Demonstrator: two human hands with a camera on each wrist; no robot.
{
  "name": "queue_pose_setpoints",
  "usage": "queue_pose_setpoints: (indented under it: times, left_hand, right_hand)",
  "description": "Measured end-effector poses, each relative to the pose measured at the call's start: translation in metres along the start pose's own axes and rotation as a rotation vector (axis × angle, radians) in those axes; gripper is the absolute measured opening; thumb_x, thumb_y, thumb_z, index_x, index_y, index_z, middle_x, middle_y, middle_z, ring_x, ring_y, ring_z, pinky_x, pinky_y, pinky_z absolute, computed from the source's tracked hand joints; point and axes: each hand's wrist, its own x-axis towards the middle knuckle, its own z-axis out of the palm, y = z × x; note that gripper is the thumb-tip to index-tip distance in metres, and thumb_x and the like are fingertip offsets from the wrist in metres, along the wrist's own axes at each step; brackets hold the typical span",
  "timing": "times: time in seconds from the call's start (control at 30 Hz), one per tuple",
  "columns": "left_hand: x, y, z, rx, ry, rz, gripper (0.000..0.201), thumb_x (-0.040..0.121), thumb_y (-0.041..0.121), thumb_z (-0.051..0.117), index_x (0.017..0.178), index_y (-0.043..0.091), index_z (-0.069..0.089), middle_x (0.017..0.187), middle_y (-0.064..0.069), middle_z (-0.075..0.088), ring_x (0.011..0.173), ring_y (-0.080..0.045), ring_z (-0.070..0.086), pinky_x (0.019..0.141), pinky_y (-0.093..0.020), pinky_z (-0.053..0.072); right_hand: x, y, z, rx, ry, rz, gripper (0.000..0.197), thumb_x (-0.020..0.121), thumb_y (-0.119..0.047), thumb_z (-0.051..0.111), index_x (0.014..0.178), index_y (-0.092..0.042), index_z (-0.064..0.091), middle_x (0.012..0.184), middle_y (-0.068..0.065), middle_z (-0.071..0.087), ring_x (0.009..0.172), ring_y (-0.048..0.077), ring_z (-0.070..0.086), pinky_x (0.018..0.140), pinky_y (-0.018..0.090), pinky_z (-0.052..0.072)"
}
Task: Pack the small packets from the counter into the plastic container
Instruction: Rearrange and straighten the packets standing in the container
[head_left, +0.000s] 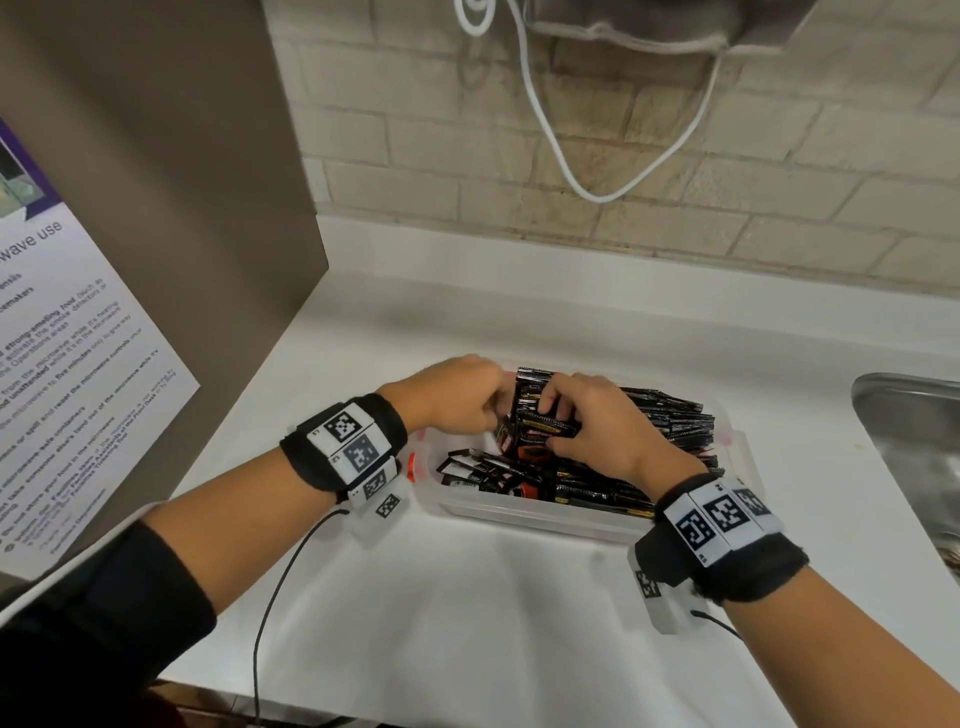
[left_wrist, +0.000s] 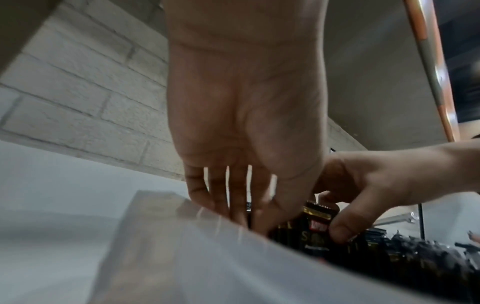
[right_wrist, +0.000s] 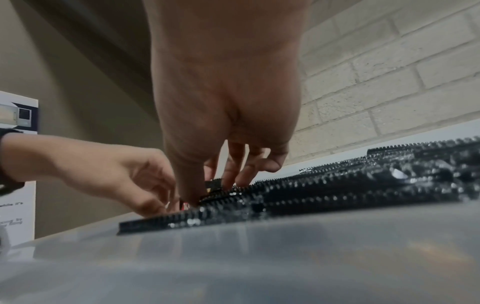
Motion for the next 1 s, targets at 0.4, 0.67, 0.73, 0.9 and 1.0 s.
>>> queue_pose_setpoints:
  times: [0.4, 0.67, 0.73, 0.9, 1.0]
  left_hand:
    - [0.000, 0.007, 0.013, 0.158, -0.090, -0.059, 0.019, 0.089, 0.004, 0.060, 0.101, 0.015, 0.071, 0.106, -0.003, 0.068, 0.100, -0.022, 0.062, 0.084, -0.040, 0.054]
    - [-0.004, 0.003, -0.022, -0.039, 0.078, -0.012, 0.014, 0.080, 0.005, 0.068, 0.083, 0.014, 0.058, 0.094, -0.002, 0.050, 0.077, -0.007, 0.045, 0.069, -0.028, 0.036]
    - [-0.005, 0.005, -0.027, -0.046, 0.074, 0.022, 0.017, 0.082, 0.013, 0.073, 0.084, 0.011, 0.056, 0.087, -0.005, 0.056, 0.071, -0.009, 0.045, 0.065, -0.031, 0.035]
    - [-0.006, 0.009, -0.028, -0.205, 0.108, 0.048, 0.025, 0.083, 0.011, 0.068, 0.070, 0.014, 0.045, 0.065, 0.004, 0.050, 0.052, -0.002, 0.040, 0.052, -0.018, 0.031]
    - [-0.004, 0.014, -0.027, -0.268, 0.115, 0.045, 0.024, 0.082, 0.010, 0.067, 0.068, 0.017, 0.049, 0.067, 0.003, 0.049, 0.060, -0.007, 0.044, 0.060, -0.026, 0.036]
  right_hand:
    - [0.003, -0.002, 0.009, -0.064, 0.042, -0.077, 0.019, 0.084, -0.025, 0.076, 0.097, -0.021, 0.062, 0.083, -0.004, 0.057, 0.083, 0.018, 0.049, 0.081, 0.032, 0.040]
    - [0.002, -0.003, 0.007, -0.028, 0.082, -0.054, 0.029, 0.076, -0.020, 0.082, 0.088, -0.020, 0.055, 0.083, -0.004, 0.052, 0.083, 0.018, 0.047, 0.072, 0.034, 0.042]
    - [0.002, -0.001, 0.006, -0.039, 0.069, -0.054, 0.026, 0.076, -0.019, 0.081, 0.084, -0.020, 0.057, 0.083, -0.004, 0.048, 0.081, 0.016, 0.045, 0.070, 0.032, 0.039]
    - [-0.001, -0.002, 0.001, -0.036, 0.062, -0.058, 0.012, 0.080, -0.022, 0.077, 0.087, -0.022, 0.067, 0.075, -0.005, 0.047, 0.078, 0.013, 0.045, 0.069, 0.028, 0.035]
    - [-0.004, -0.010, -0.004, 0.133, 0.109, -0.051, 0.010, 0.081, -0.021, 0.072, 0.090, -0.022, 0.068, 0.069, -0.003, 0.058, 0.065, 0.005, 0.047, 0.066, 0.018, 0.033]
